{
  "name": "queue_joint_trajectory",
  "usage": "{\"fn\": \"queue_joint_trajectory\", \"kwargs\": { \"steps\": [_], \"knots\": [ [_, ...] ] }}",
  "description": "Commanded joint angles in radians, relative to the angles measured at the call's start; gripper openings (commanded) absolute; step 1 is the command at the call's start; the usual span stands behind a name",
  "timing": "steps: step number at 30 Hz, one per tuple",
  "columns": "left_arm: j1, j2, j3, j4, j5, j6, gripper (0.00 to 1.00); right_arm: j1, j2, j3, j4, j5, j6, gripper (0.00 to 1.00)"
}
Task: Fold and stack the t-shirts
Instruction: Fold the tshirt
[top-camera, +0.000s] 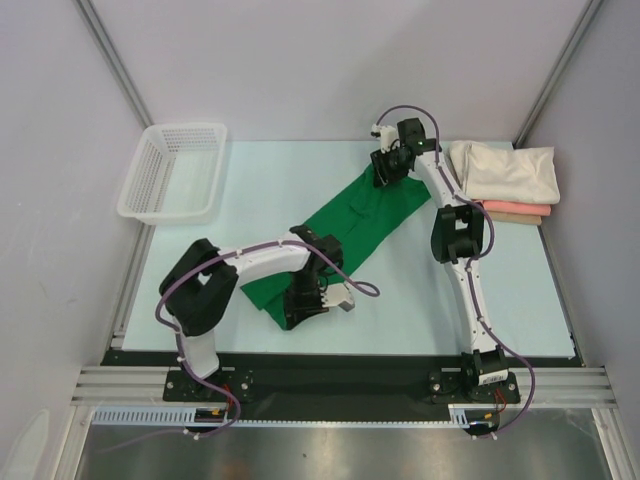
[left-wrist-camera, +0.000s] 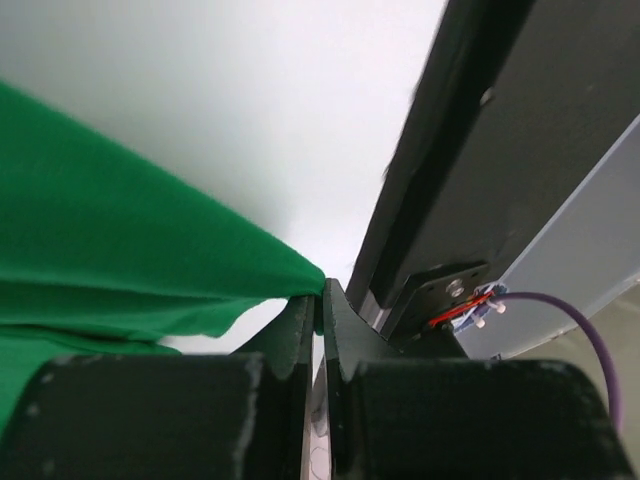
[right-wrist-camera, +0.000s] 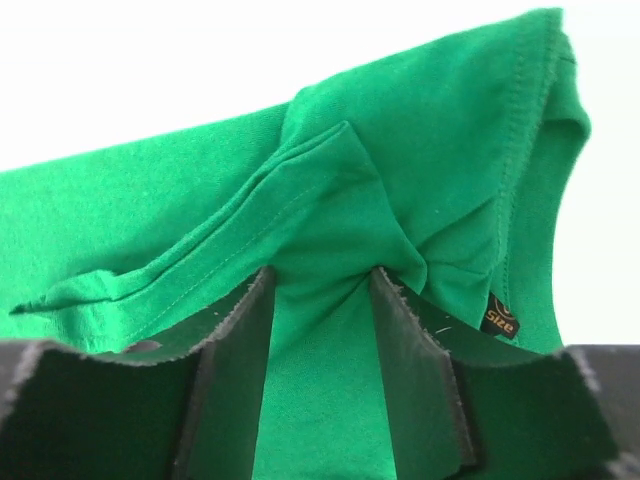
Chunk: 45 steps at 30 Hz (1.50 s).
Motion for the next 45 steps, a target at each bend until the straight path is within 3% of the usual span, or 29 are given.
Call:
{"fn": "queue_joint_trajectory", "kwargs": {
  "steps": [1,7,16,29,33,35,37,41,44,45],
  "knots": [
    [-0.076,0.047,0.096,-0.027,0.081,-0.041,0.05,-0.009,0.069,0.001,0.113,0.02,-0.019,0.5],
    [-0.147,0.201,0.281,-0.048,0.124,-0.062,0.03,0.036,0.069,0.018,0.213,0.009,-0.046,0.56],
    [-0.228,0.317,0.412,-0.06,0.167,-0.073,0.04,0.105,0.08,0.03,0.4,0.012,-0.007,0.63],
    [-0.308,0.504,0.65,-0.09,0.196,-0.093,0.08,0.116,0.101,0.053,0.554,-0.023,0.088,0.64],
    [-0.326,0.502,0.69,-0.084,0.167,-0.105,0.2,0.1,0.058,0.048,0.528,-0.019,0.088,0.67],
    [-0.339,0.434,0.674,-0.076,0.155,-0.11,0.36,0.09,-0.006,0.035,0.517,-0.026,0.102,0.71],
    [-0.345,0.365,0.67,-0.114,0.181,-0.1,0.59,0.063,-0.054,0.007,0.517,-0.049,0.138,0.73],
    [-0.362,0.229,0.605,-0.14,0.212,-0.137,0.66,0.034,-0.245,-0.083,0.506,-0.077,0.218,0.76],
    [-0.359,0.092,0.524,-0.117,0.14,-0.163,0.66,0.014,-0.386,-0.272,0.506,-0.1,0.347,0.76],
    [-0.34,0.027,0.491,-0.103,0.123,-0.171,0.66,-0.001,-0.511,-0.35,0.521,-0.127,0.412,0.76]
  ]
}}
